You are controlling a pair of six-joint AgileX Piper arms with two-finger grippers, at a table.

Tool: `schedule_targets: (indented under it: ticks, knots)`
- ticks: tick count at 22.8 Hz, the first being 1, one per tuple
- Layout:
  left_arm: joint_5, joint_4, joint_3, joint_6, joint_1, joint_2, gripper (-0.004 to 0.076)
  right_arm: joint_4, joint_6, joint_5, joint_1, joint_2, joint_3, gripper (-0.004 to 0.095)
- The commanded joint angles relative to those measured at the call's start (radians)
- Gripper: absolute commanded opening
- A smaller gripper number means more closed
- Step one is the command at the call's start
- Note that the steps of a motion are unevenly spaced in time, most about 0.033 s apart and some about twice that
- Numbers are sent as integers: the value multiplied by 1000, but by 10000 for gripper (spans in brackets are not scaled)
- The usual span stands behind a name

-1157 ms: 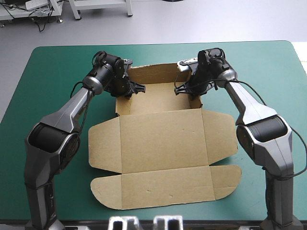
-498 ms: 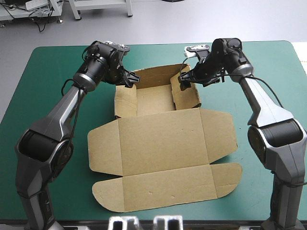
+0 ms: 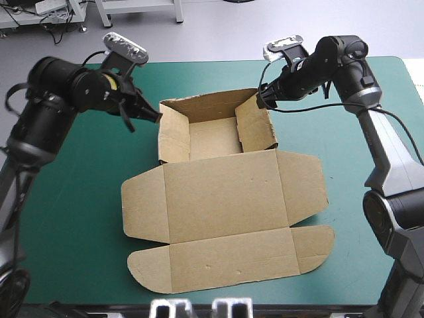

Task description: Fold the box

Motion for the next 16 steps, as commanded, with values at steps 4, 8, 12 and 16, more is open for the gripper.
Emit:
schedule_targets:
  ticks: [4,8,12,16]
  knots:
    - [45,31,310,20,-5,-288,-8,-13,-13,2,-8,-20,-29,804]
    - [42,31,506,-42,-5,-408,-9,-13,-13,-9,-8,21,-29,804]
    - [-84,44,715,-128,-5,-549,-10,-10,-7,-13,-8,111,-29,804]
    - [-69,42,744,-147,-5,-614,-10,63,6,-22,-8,194,-29,707]
